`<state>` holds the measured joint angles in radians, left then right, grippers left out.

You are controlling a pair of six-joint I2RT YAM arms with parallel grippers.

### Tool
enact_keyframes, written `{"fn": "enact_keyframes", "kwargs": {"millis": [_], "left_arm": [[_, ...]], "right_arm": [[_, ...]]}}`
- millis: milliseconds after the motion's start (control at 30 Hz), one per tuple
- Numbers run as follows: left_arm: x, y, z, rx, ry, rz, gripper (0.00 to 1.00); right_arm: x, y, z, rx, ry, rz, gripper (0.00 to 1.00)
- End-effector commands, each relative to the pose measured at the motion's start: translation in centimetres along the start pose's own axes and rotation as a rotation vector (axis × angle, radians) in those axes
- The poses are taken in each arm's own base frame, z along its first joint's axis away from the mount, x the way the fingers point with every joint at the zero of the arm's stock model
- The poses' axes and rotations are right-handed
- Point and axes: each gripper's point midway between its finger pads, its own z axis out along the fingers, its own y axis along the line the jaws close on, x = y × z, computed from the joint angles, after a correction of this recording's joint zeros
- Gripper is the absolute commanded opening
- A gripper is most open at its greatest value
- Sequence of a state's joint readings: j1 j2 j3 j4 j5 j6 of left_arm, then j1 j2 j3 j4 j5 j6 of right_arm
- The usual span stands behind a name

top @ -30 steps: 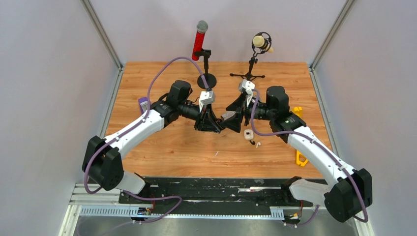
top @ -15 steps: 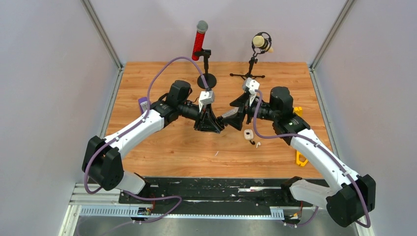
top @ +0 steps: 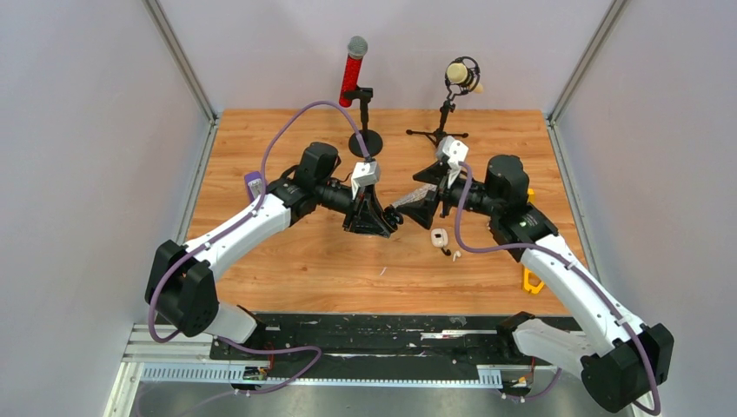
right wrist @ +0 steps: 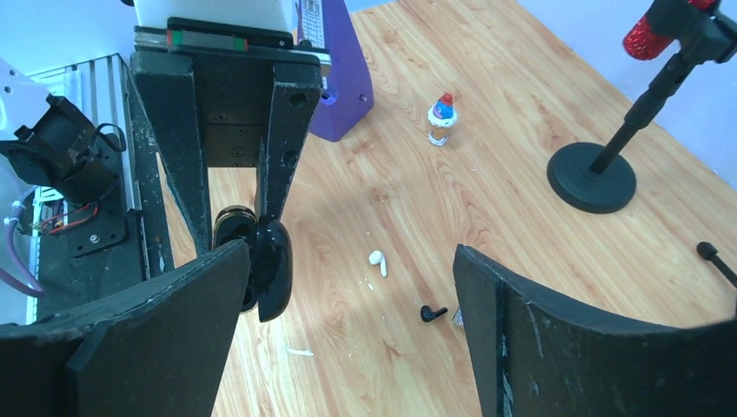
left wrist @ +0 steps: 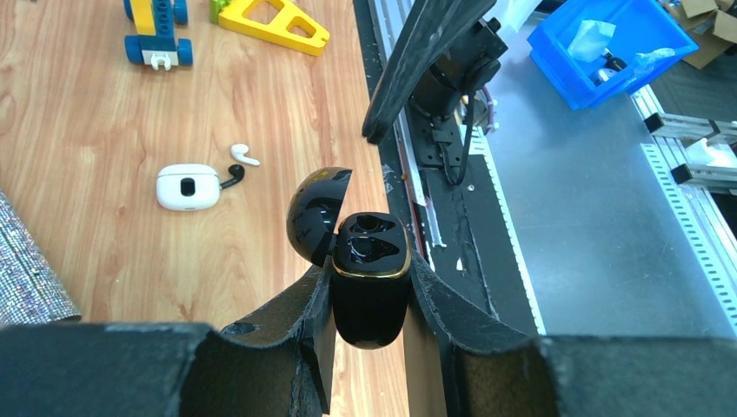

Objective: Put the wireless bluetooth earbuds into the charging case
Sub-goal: Open the charging case to the charging case, then pick up the left earbud from the center of the board.

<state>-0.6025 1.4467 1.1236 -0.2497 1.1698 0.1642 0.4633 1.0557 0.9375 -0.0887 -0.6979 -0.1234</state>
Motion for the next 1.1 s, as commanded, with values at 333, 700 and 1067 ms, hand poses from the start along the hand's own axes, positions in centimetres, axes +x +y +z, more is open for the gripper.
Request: {"fn": "enact_keyframes", "kwargs": {"millis": [333,700,1067], "left_arm": [[-1.5,-0.7,-0.5,0.0,-0.013,0.074,0.13],[-1.8,-1.0,-0.5,0.001,-0.017,0.082,0.13],[-2.1,-1.4,-0.7,0.006,-0.021,0.094,0.13]], "right_arm": [[0.0,2.1,0.4,-0.143,0.021,0.036,0.9],[1.9,0.7,1.1,-0.083,0.057,0.032,0.91],[2.3,-1.2,1.5,0.001,0.071,0.026,0.91]]}}
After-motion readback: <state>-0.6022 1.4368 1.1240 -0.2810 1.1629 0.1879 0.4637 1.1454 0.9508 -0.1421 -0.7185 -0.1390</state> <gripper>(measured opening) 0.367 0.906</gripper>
